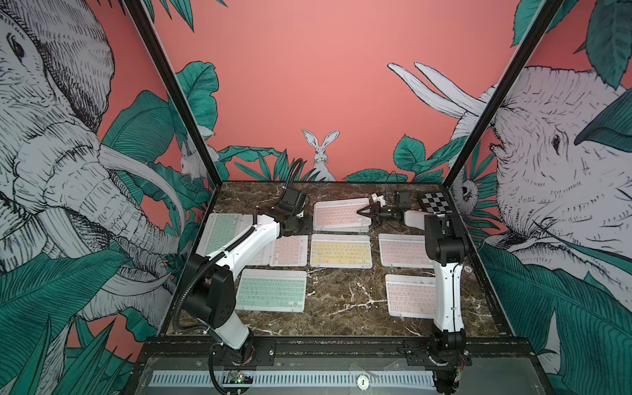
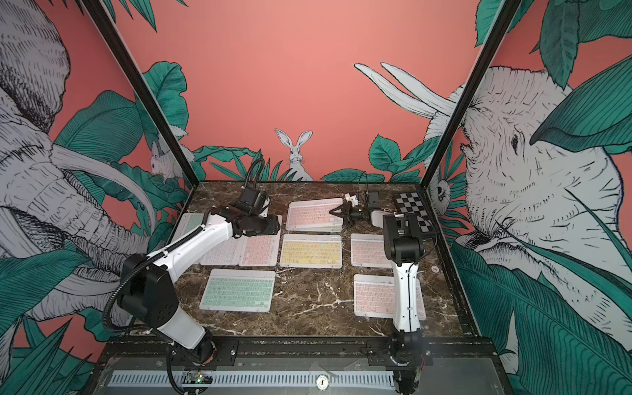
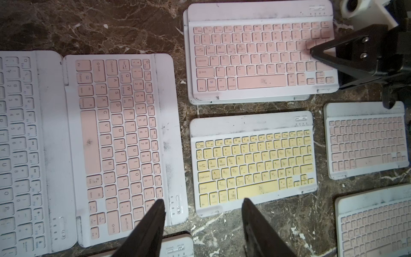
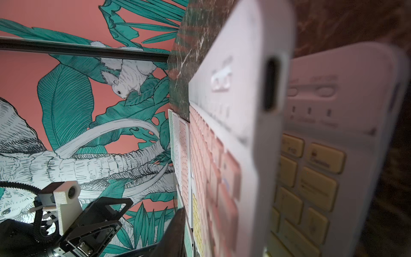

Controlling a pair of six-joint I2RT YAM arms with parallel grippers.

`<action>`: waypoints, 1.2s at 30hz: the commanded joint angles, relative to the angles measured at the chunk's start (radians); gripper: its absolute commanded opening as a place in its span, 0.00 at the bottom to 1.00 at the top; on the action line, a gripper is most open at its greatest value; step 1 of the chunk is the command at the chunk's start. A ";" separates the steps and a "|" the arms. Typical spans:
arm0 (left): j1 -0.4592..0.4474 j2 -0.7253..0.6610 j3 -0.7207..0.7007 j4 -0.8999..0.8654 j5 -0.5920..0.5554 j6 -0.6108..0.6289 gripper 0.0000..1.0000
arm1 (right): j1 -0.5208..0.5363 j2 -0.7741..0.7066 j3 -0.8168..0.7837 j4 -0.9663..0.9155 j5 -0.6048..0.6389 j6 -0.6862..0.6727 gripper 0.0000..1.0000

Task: Stack the numeric keypads
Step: Place the numeric keypad at the numeric keypad.

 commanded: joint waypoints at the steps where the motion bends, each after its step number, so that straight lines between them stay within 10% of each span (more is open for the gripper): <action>1: 0.003 -0.001 0.003 0.000 0.004 -0.017 0.58 | -0.008 0.015 0.009 0.032 -0.014 -0.009 0.35; 36: 0.001 0.011 -0.006 0.031 0.045 -0.026 0.58 | -0.043 -0.042 0.023 -0.310 0.178 -0.258 0.50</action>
